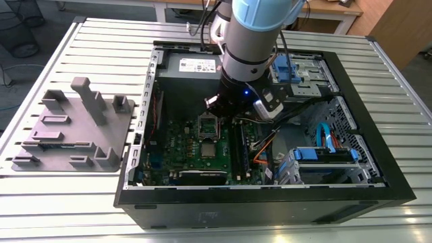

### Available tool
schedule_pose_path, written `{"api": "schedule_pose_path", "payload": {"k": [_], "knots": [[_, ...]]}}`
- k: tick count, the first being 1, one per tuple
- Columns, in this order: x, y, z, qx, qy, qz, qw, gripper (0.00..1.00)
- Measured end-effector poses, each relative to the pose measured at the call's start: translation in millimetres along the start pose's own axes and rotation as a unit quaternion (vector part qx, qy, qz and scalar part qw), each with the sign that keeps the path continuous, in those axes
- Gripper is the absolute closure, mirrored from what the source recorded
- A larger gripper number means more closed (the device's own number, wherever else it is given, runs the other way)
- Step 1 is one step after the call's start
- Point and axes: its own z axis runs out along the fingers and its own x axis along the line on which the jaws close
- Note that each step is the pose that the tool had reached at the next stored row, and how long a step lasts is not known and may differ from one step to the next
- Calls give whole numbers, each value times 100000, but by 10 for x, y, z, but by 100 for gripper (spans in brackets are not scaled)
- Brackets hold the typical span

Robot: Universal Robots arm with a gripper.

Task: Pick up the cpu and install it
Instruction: 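Close the cpu cover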

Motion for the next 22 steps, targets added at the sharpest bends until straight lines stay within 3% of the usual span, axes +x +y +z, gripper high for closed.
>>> {"api": "schedule_pose_path", "payload": {"k": [6,11,22], "knots": [[0,0,3,-11,211,-3321,99945,89],[0,-1,8,4,414,-6510,99787,89],[-4,27,27,-193,357,-6603,99781,89]]}}
